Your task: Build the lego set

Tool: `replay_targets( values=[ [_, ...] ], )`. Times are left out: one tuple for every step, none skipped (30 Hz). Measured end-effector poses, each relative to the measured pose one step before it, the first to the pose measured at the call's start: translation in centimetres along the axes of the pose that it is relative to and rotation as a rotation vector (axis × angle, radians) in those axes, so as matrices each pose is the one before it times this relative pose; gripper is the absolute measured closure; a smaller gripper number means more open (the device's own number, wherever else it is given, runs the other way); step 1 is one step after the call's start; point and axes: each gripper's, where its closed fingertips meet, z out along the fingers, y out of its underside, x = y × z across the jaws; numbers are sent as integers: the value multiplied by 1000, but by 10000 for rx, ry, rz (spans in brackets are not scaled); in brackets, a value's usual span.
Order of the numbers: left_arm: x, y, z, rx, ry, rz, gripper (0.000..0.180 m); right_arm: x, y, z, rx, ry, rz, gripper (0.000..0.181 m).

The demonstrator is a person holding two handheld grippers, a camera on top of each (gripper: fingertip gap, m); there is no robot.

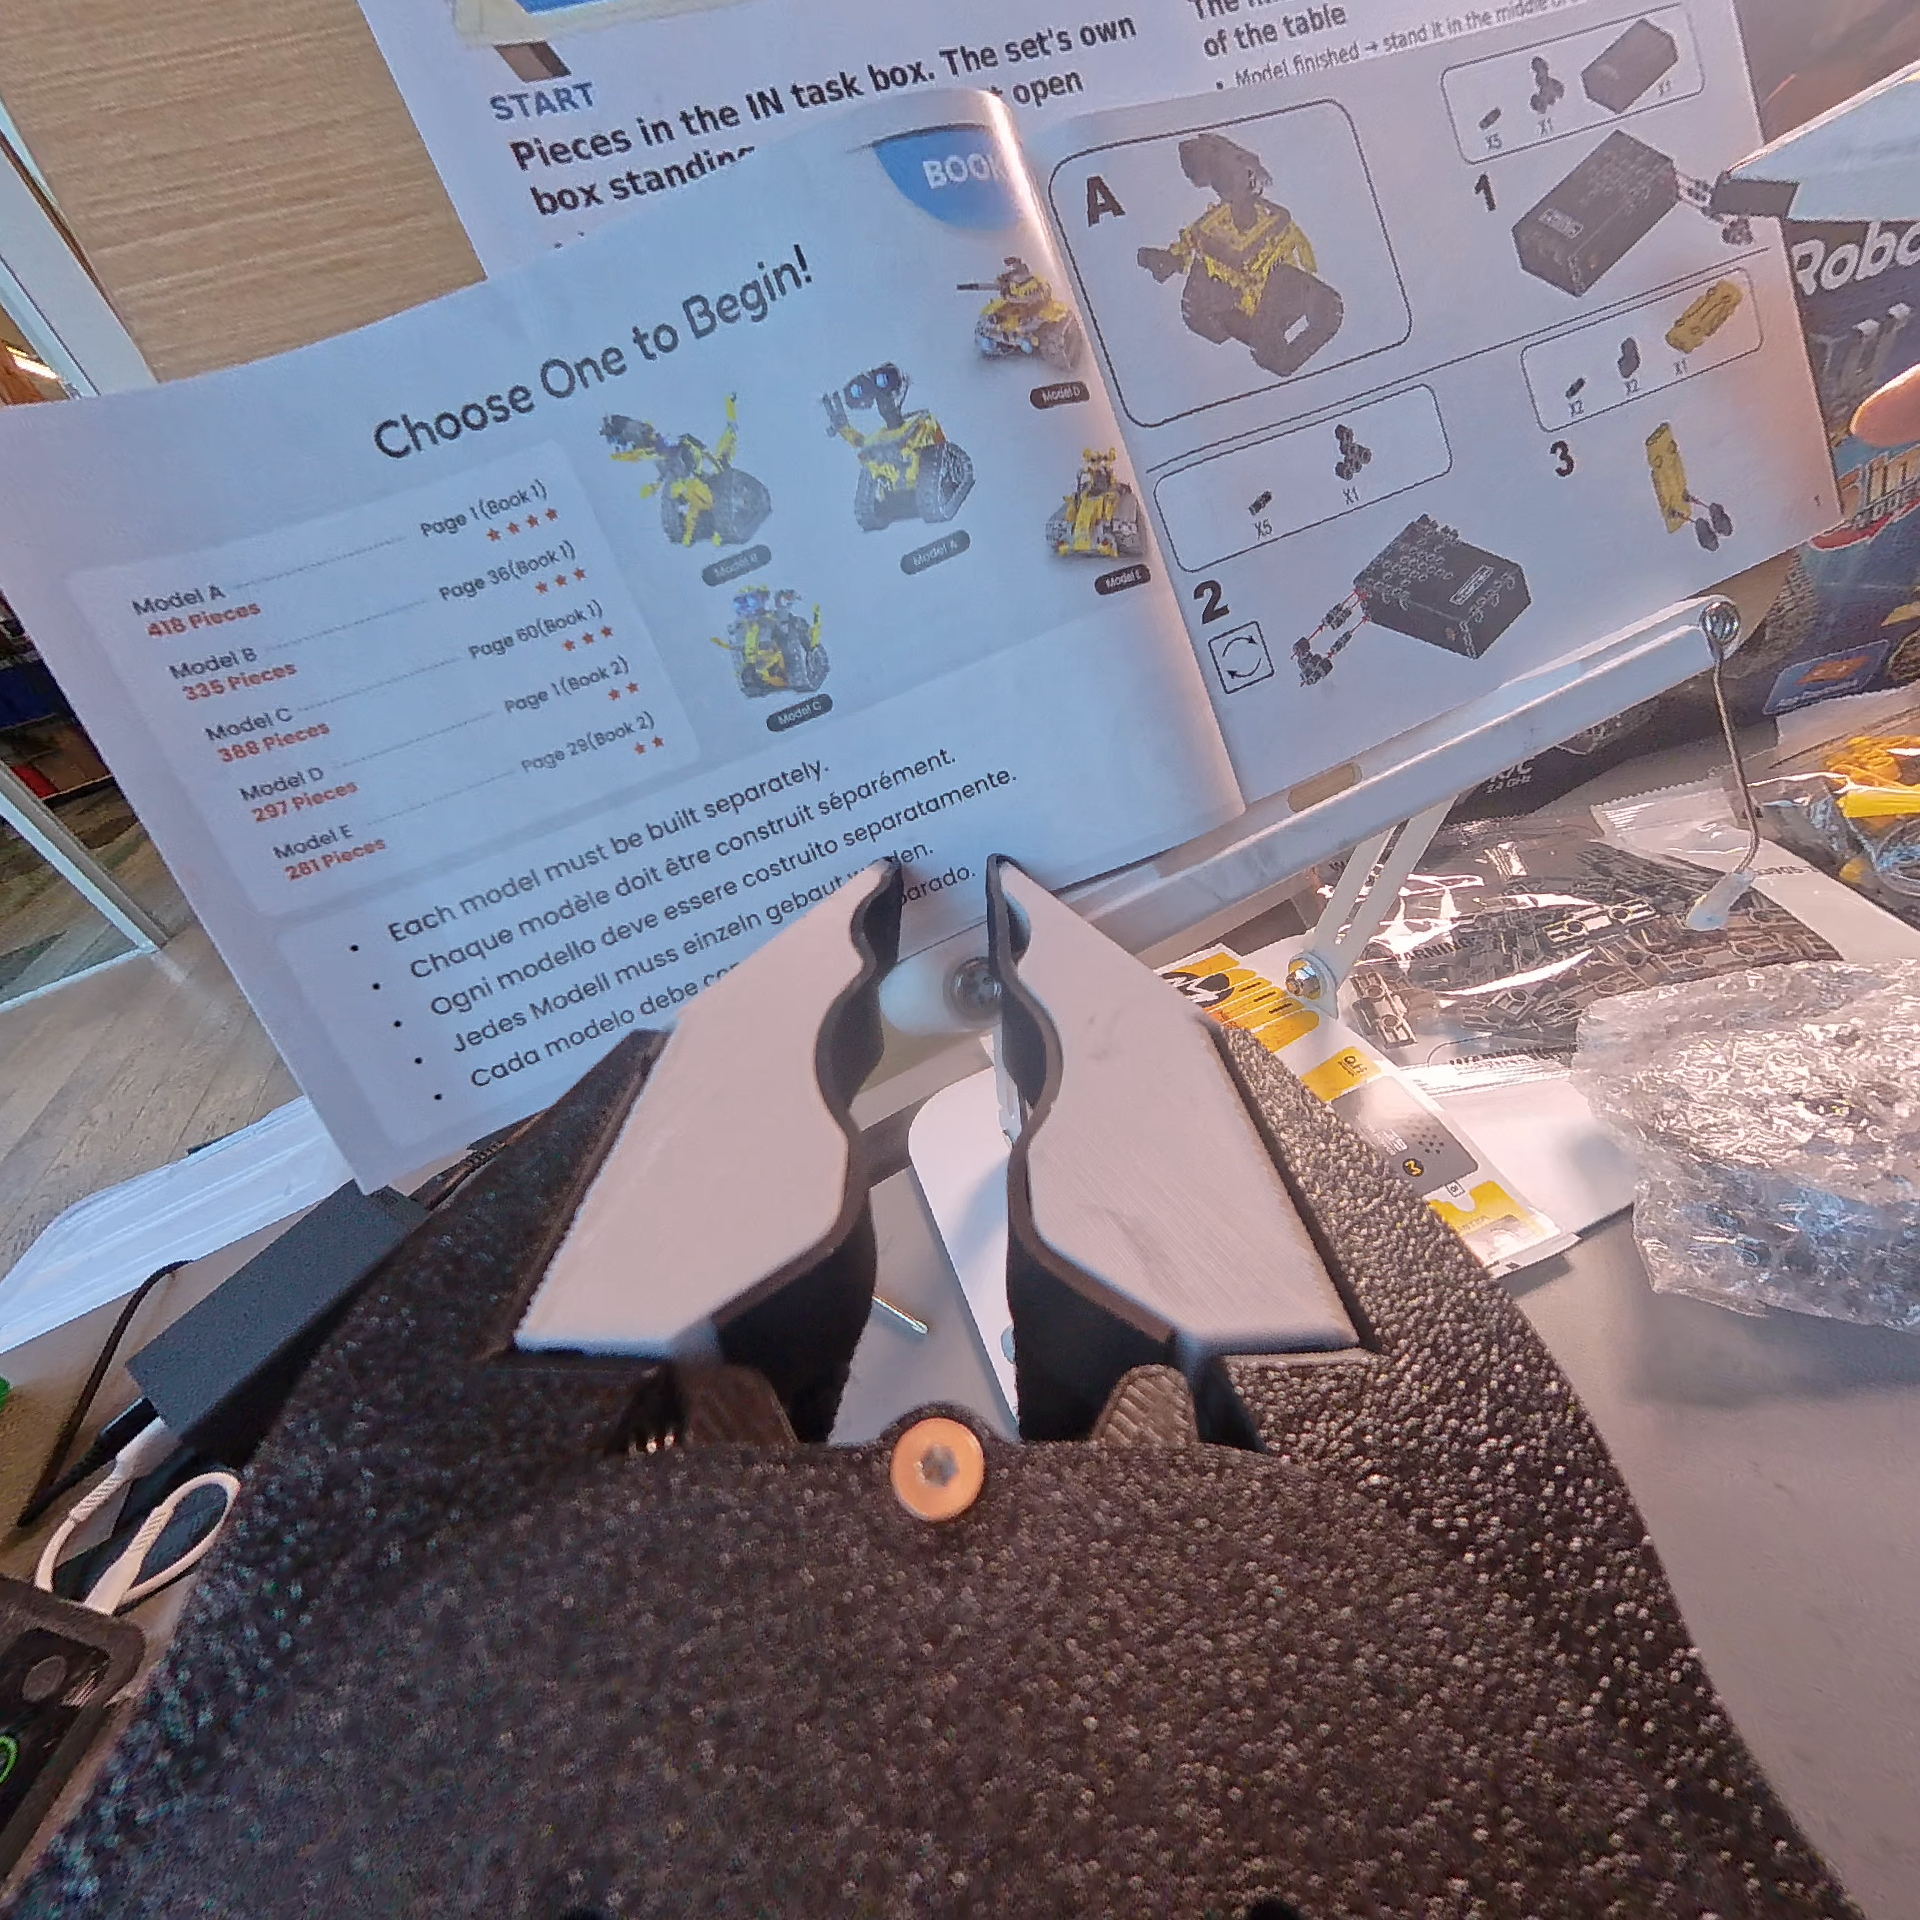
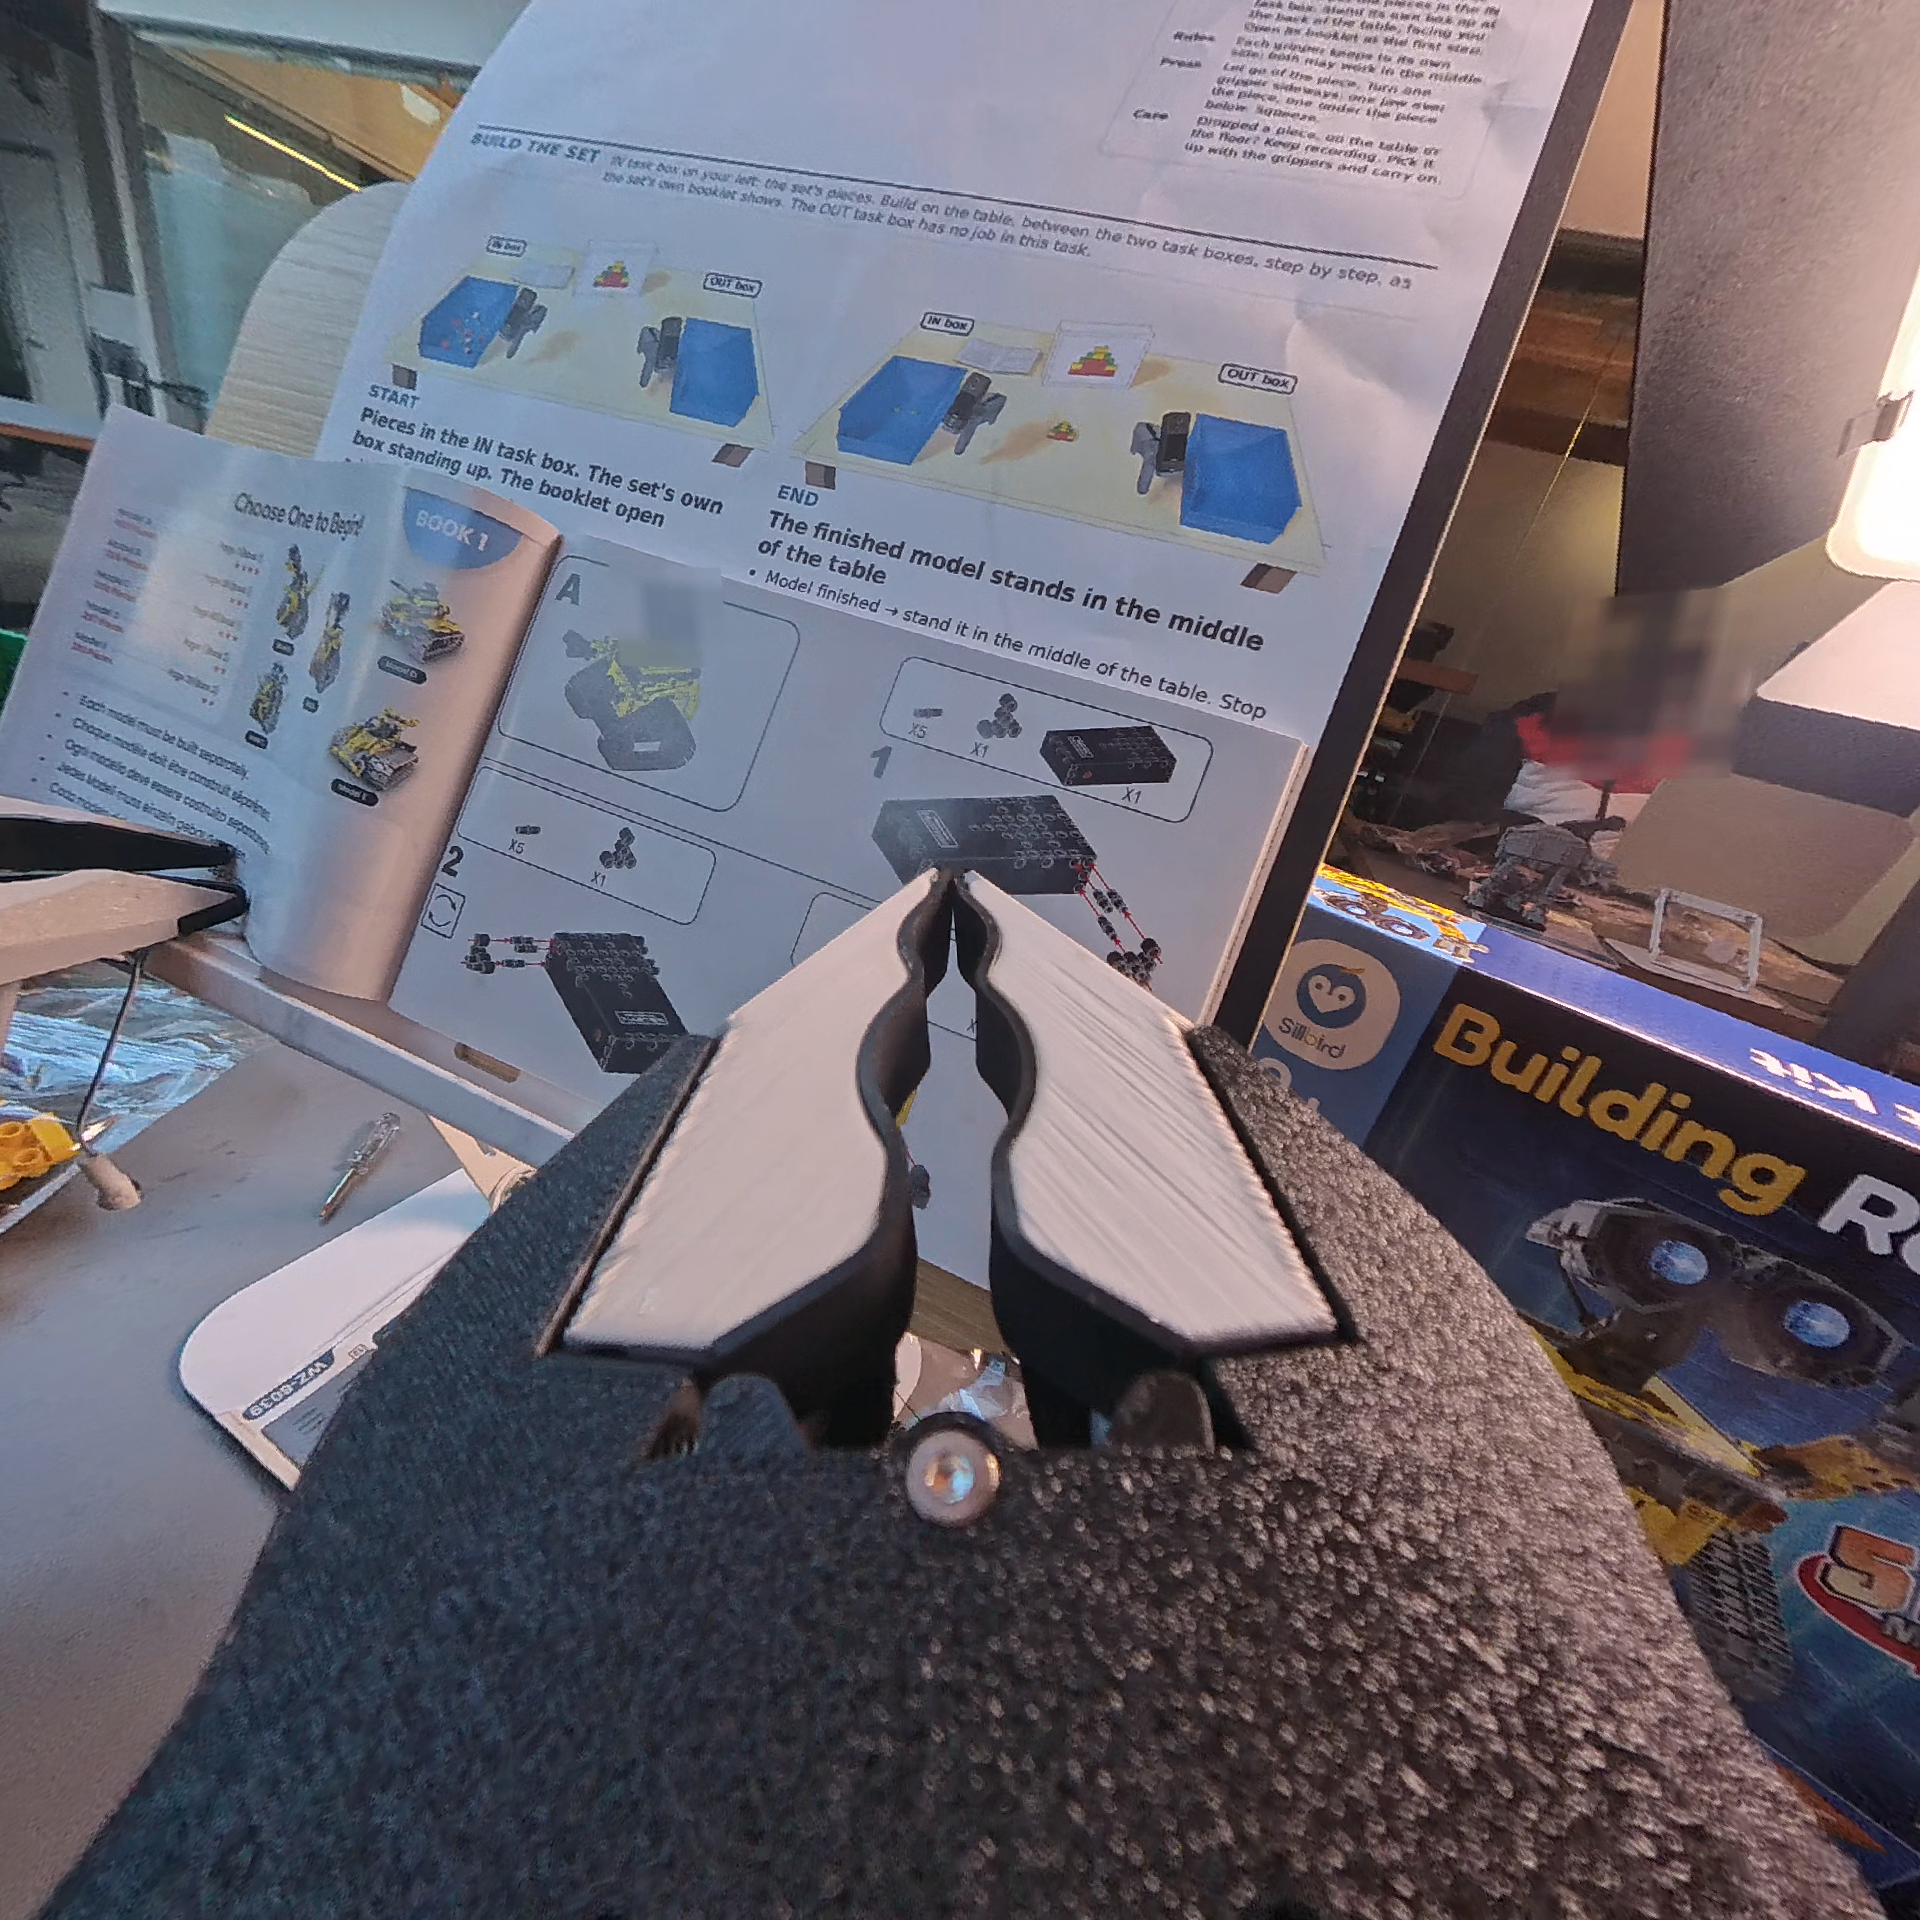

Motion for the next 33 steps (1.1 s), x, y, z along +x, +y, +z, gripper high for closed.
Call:
replay_targets(
  values=[
    [-1, 0, 0, 0, 1, 3, 164, 116, 59, 4, -7, 38, 11, 181],
    [7, -3, -1, 0, 0, 4, 164, 123, 78, 17, -18, 40, 16, 181],
    [-3, -1, 1, 1, 0, 3, 164, 126, 78, 7, -24, 35, 14, 181],
    [-4, -1, 1, 1, 0, 5, 164, 192, 79, 6, -25, 80, 9, 181],
    [-1, -1, 1, 1, 1, 4, 164, 199, 69, 12, -18, 76, -9, 181],
    [1, -1, 0, 0, 1, 1, 164, 215, 49, 16, -18, 65, -47, 179],
    [1, 0, 0, 0, 0, -1, 164, 252, 43, 26, -16, 72, -116, 177],
    [3, -2, 1, 1, 0, -4, 164, 328, 36, 31, 7, 111, -167, 175],
    [7, 1, 5, 7, 1, -5, 164, 358, 54, 40, 15, 124, -205, 173],
    [11, -7, 9, 12, 2, -9, 164, 305, 140, 34, -28, 107, -261, 171],
    [23, -1, 9, 13, 2, -8, 165, 288, 238, 44, -78, 115, -266, 170],
    [30, 5, 2, 5, 0, 5, 165, 194, 311, 90, -108, 85, -232, 170],
    [13, -9, -4, -1, -8, 21, 166, 10, 377, 146, -135, -3, -202, 169],
    [-7, -1, 4, -5, -13, 26, 166, -70, 98, 60, 12, -11, -157, 168],
    [1, 7, -8, -9, -6, 15, 166, -16, -49, -20, 49, 36, -156, 168],
    [-1, 2, -6, -8, 3, 4, 166, -30, -31, -17, -3, 28, -198, 168],
    [-4, 3, -4, -7, 6, 0, 166, -33, -70, -56, 21, 18, -190, 167],
    [-2, 2, -4, -7, 6, -1, 166, -67, -88, -31, 34, -18, -146, 165],
    [-2, 5, -12, -3, 1, 4, 166, -7, -46, -37, 10, -1, -104, 164],
    [-3, -2, 1, 2, -1, 3, 166, 111, -61, -56, 28, 44, -65, 163],
    [-5, 0, 2, 2, 2, -3, 166, 196, -92, -72, 48, 58, -30, 163],
    [-4, 2, -9, 1, 3, -2, 166, 338, -115, -105, 58, 97, 0, 162],
    [-2, 1, 1, 1, 6, 0, 166, 521, -120, -131, 56, 162, 23, 161],
    [-3, 10, -6, 3, 7, -5, 166, 681, -66, -149, 20, 207, 31, 160],
    [-2, 0, 4, 4, 8, -9, 166, 751, 27, -131, -27, 192, 28, 160],
    [-4, 3, -7, 2, 8, -6, 166, 744, 120, -108, -78, 123, 49, 160],
    [-3, 1, 3, 3, 9, -5, 166, 690, 186, -94, -98, 58, 103, 162],
    [-3, -5, -3, 8, 8, -8, 166, 549, 116, -119, -30, -45, 146, 166],
    [-2, 6, 2, 14, 5, -9, 166, 249, 31, -151, 46, -191, 116, 176],
    [4, -1, 3, 16, 3, -7, 166, 82, -80, -163, 115, -218, 83, 181],
    [-5, -9, 2, 15, 0, -4, 166, -96, -159, -108, 142, -210, 48, 181],
    [-2, 2, -1, 13, -4, 0, 166, -290, -150, -48, 100, -205, -30, 181],
    [2, -3, -5, 8, -5, 3, 166, -420, -92, 24, 42, -170, -105, 181]
  ],
)
